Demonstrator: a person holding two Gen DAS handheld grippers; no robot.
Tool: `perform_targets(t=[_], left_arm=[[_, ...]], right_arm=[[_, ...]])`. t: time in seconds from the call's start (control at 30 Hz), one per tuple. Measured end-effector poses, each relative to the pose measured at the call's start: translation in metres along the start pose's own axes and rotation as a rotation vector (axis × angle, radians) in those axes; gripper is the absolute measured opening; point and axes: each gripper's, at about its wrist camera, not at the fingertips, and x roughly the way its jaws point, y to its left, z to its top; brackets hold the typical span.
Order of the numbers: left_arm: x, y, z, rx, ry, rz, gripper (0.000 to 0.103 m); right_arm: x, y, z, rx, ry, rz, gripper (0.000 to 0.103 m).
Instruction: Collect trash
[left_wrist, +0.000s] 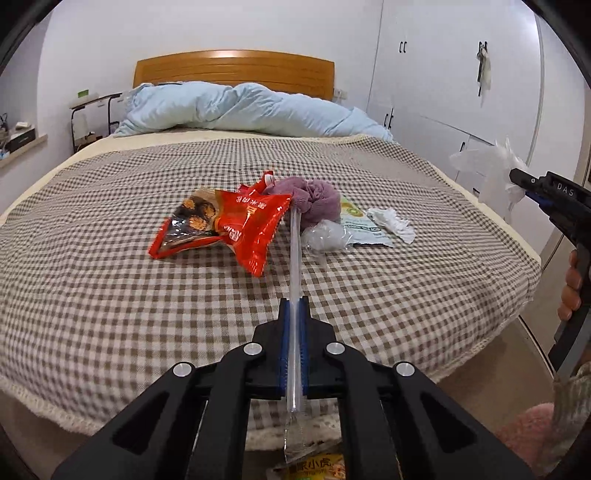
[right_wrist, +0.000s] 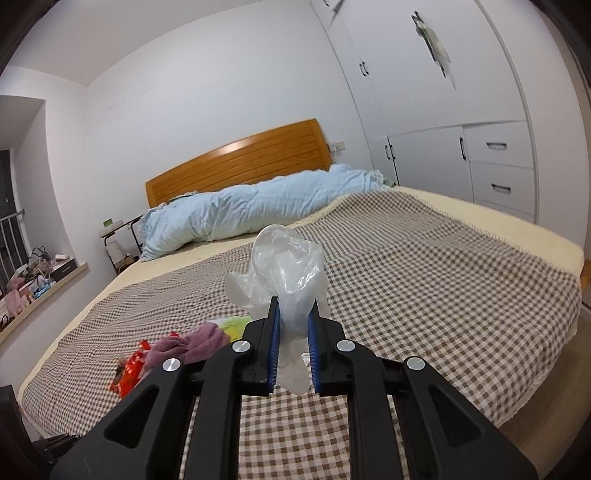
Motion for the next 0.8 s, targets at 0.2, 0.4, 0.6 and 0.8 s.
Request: perform_targets(t=[0.2,0.4,0.6,0.8], left_arm=[[-0.031,-0.006,-0.006,0.017,-0.009,0.000,0.002],[-0.059,-0.013,-0.020,0.040,-0.016,-0.012,0.002],[-0.080,-0.024,-0.033,0.062,-0.016,-0.045,0.002],[-0.102,-0.047,-0.059,0.142,-0.003,-0.103,0.002]], right_arm=[[-0.032,0.007,0.007,-0.027,-0.029,0.022,0.014],[-0.059,0.010,-0.003,-0.084,-0.007,0.015,0.014],[-0.079,0.010,-0.025,-0.112,0.052,0.020,0.014],[-0.104,0.013,-0.049,-0.163,0.090,0.023,0.014]])
